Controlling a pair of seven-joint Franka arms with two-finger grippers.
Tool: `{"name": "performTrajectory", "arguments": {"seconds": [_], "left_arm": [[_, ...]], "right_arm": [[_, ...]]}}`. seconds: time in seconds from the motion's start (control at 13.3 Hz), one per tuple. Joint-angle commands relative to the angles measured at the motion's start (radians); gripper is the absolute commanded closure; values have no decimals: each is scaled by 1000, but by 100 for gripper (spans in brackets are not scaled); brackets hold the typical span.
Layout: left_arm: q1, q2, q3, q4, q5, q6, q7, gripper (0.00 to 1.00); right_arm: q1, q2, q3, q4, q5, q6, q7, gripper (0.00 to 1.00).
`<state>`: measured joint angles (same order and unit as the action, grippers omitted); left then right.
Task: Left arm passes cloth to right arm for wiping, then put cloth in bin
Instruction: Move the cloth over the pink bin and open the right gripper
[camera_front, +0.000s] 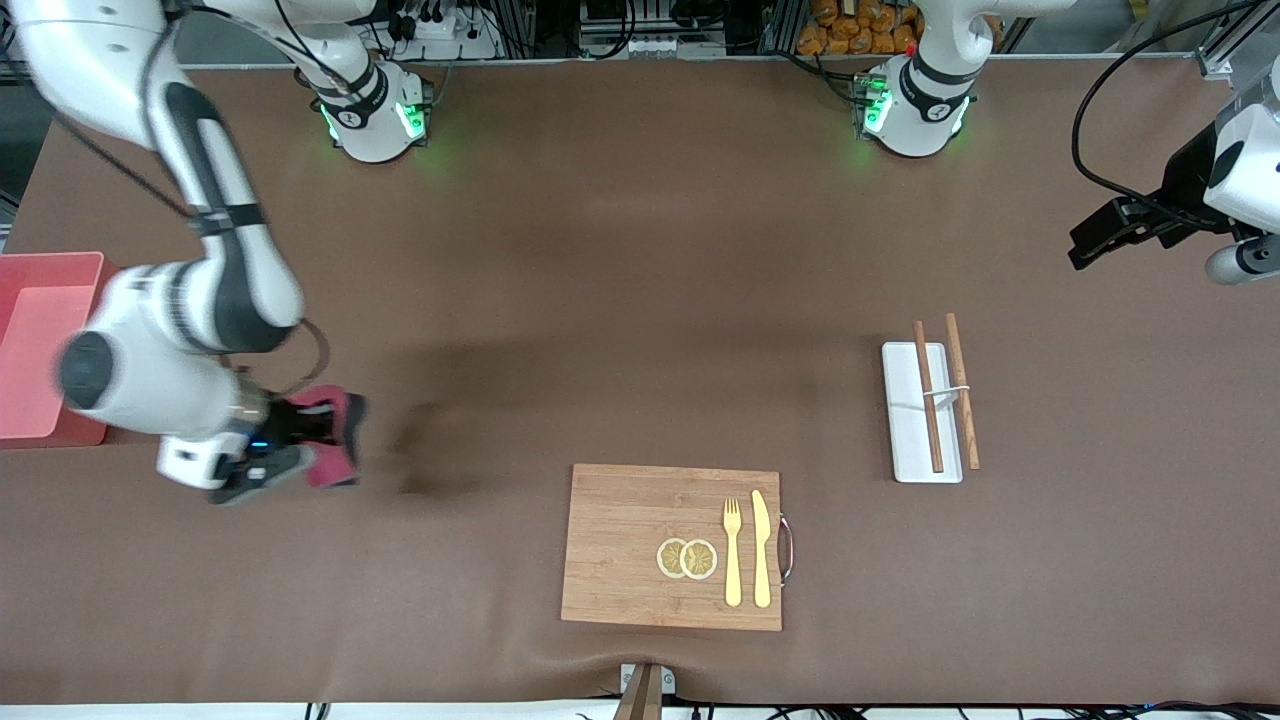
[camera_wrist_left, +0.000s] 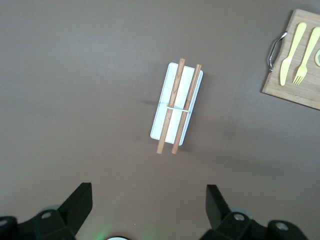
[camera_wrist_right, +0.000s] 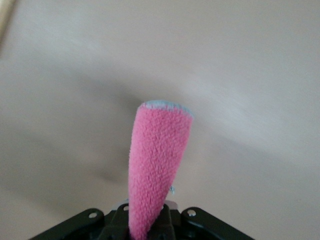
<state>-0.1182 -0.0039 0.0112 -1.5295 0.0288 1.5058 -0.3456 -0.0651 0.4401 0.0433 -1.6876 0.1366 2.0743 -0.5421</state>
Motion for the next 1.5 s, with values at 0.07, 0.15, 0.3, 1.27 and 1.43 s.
{"name": "performTrajectory", "arguments": {"seconds": [0.07, 0.15, 0.3, 1.27, 1.43], "left_arm": [[-1, -21, 6, -12, 10, 19, 14, 0], [-1, -21, 6, -9, 16, 24, 14, 0], [-1, -21, 7, -12, 14, 24, 14, 0], [6, -7, 9, -17, 14, 30, 14, 0], [5, -8, 9, -18, 14, 28, 14, 0]], "right_arm": [[-259, -72, 18, -11, -6, -109, -277, 100], [-333, -72, 18, 15, -6, -123, -383, 100], [-444, -64, 18, 90, -31, -227, -534, 100], [-723, 216, 20, 200, -307, 139, -792, 38], [-726, 207, 23, 206, -293, 136, -788, 0]]}}
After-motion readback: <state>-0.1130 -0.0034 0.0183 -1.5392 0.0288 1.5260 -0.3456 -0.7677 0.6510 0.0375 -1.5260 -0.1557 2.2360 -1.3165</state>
